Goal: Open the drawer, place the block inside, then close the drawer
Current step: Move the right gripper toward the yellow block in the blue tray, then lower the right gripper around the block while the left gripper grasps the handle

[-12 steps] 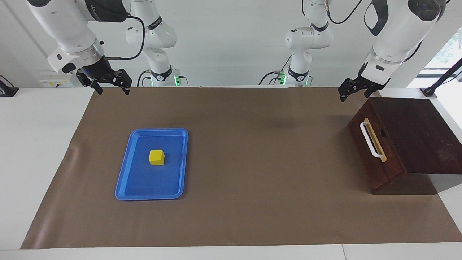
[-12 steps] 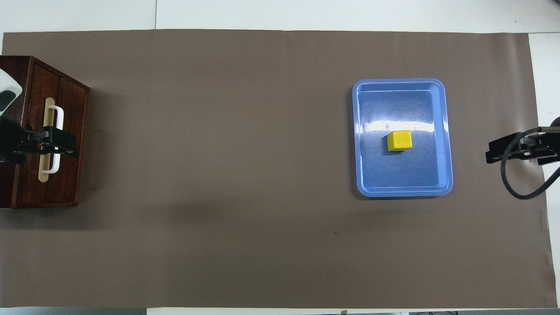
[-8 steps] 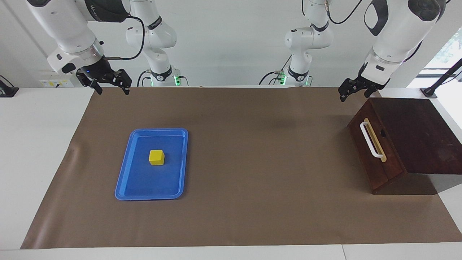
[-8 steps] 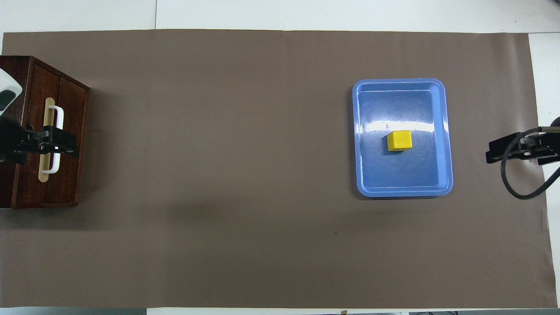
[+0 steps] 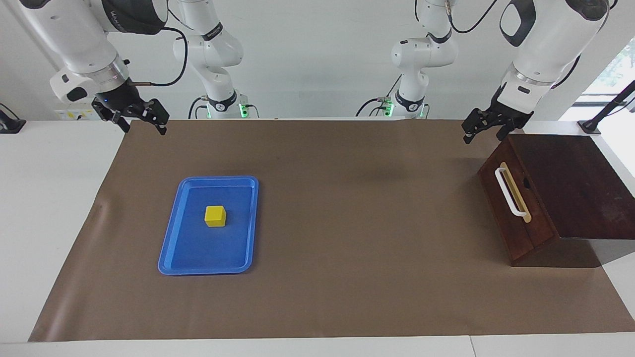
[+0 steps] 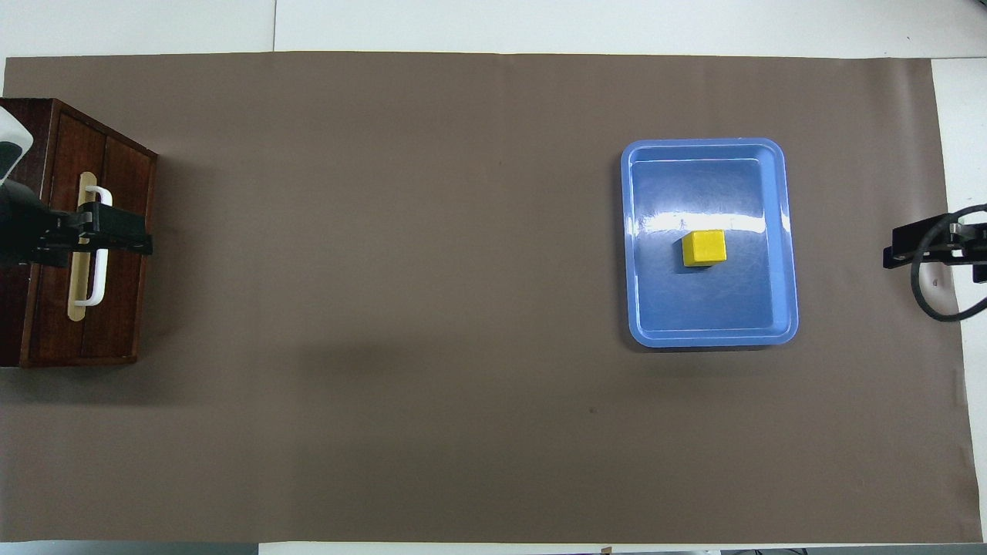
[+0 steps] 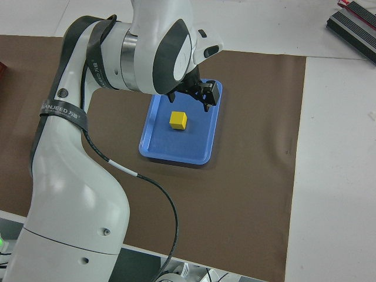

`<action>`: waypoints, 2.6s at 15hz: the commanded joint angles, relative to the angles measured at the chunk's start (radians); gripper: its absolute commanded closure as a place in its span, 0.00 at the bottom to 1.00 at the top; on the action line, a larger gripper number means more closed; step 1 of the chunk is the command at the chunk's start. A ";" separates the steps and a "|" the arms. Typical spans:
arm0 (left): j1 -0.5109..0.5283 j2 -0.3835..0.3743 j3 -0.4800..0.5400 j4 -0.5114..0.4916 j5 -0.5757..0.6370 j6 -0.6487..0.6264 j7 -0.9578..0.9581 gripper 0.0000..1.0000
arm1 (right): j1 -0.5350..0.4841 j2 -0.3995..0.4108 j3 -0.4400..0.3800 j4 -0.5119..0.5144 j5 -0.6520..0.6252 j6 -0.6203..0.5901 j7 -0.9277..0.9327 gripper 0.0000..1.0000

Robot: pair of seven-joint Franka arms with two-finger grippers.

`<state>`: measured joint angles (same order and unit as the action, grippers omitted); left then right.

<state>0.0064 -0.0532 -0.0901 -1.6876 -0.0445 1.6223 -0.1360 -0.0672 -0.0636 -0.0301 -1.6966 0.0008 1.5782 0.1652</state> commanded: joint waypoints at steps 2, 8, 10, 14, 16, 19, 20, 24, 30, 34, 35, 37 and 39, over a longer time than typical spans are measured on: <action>0.007 -0.016 0.004 -0.015 0.027 -0.002 0.021 0.00 | -0.037 0.054 0.006 -0.009 0.008 0.077 0.275 0.00; -0.008 -0.017 -0.003 -0.027 0.045 0.045 0.056 0.00 | -0.115 0.191 0.006 -0.005 0.192 0.174 0.790 0.01; -0.006 -0.016 -0.003 -0.017 0.018 0.019 0.078 0.00 | -0.135 0.221 0.002 -0.003 0.296 0.200 0.893 0.01; 0.003 -0.016 0.000 -0.015 0.011 -0.001 0.131 0.00 | -0.157 0.268 0.001 -0.014 0.479 0.227 1.003 0.02; -0.008 -0.017 -0.003 -0.015 0.014 -0.004 0.124 0.00 | -0.158 0.269 0.001 -0.021 0.539 0.230 1.056 0.02; 0.004 -0.017 -0.003 -0.015 0.014 -0.004 0.124 0.00 | -0.157 0.269 0.001 -0.066 0.576 0.244 1.061 0.02; 0.007 -0.017 0.001 -0.015 0.014 -0.004 0.122 0.00 | -0.158 0.271 0.001 -0.090 0.588 0.252 1.047 0.02; 0.011 -0.017 0.003 -0.015 0.014 -0.006 0.128 0.00 | -0.168 0.341 0.002 -0.110 0.642 0.240 0.874 0.02; -0.006 -0.022 -0.003 -0.014 0.014 -0.007 0.121 0.00 | -0.157 0.456 0.002 -0.103 0.703 0.272 0.703 0.01; 0.001 -0.034 -0.003 -0.027 0.015 -0.036 0.110 0.00 | -0.149 0.484 0.002 -0.133 0.719 0.284 0.654 0.01; 0.009 -0.042 -0.003 -0.049 0.015 -0.032 0.111 0.00 | -0.146 0.482 0.002 -0.143 0.719 0.295 0.651 0.01; 0.010 -0.046 0.000 -0.053 0.015 -0.029 0.113 0.00 | -0.145 0.478 0.004 -0.163 0.720 0.301 0.649 0.01; 0.001 -0.048 0.001 -0.060 0.026 -0.029 0.115 0.00 | -0.125 0.473 0.004 -0.179 0.735 0.306 0.649 0.01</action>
<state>0.0086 -0.0690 -0.0900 -1.7120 -0.0203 1.5961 -0.0252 -0.2076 0.4311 -0.0282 -1.8331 0.6974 1.8530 0.8474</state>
